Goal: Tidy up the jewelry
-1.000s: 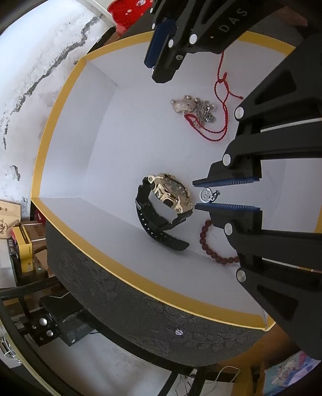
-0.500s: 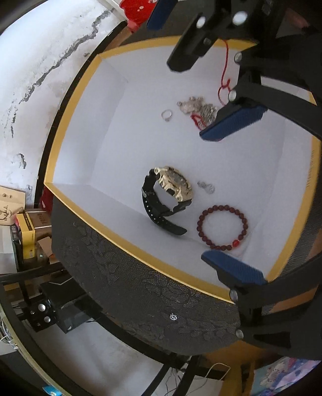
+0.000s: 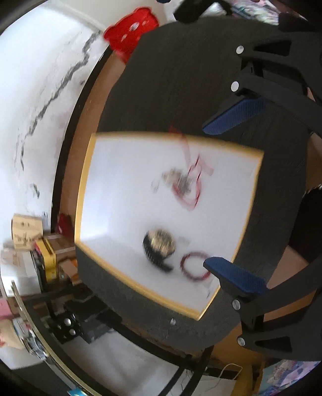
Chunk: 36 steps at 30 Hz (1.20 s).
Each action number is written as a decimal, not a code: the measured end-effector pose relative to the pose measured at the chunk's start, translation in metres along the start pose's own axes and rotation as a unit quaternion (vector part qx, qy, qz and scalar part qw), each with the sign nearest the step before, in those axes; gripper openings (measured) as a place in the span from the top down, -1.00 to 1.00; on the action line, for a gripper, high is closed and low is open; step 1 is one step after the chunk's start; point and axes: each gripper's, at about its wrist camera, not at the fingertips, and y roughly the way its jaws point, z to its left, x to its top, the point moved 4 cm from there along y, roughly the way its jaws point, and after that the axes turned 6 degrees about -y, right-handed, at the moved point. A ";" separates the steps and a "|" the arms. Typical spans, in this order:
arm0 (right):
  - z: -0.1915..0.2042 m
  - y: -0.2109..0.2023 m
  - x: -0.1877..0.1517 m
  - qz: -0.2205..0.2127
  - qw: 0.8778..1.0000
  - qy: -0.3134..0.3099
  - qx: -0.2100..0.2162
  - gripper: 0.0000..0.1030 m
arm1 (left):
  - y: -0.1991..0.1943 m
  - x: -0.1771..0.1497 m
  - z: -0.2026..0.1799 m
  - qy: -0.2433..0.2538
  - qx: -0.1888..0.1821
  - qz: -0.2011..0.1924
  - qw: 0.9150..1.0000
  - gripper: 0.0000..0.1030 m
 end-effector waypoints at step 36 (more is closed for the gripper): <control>-0.201 0.050 -0.191 0.033 0.985 0.151 -0.073 -0.87 | 0.037 -0.080 -0.179 0.127 -0.074 -0.045 0.988 -0.88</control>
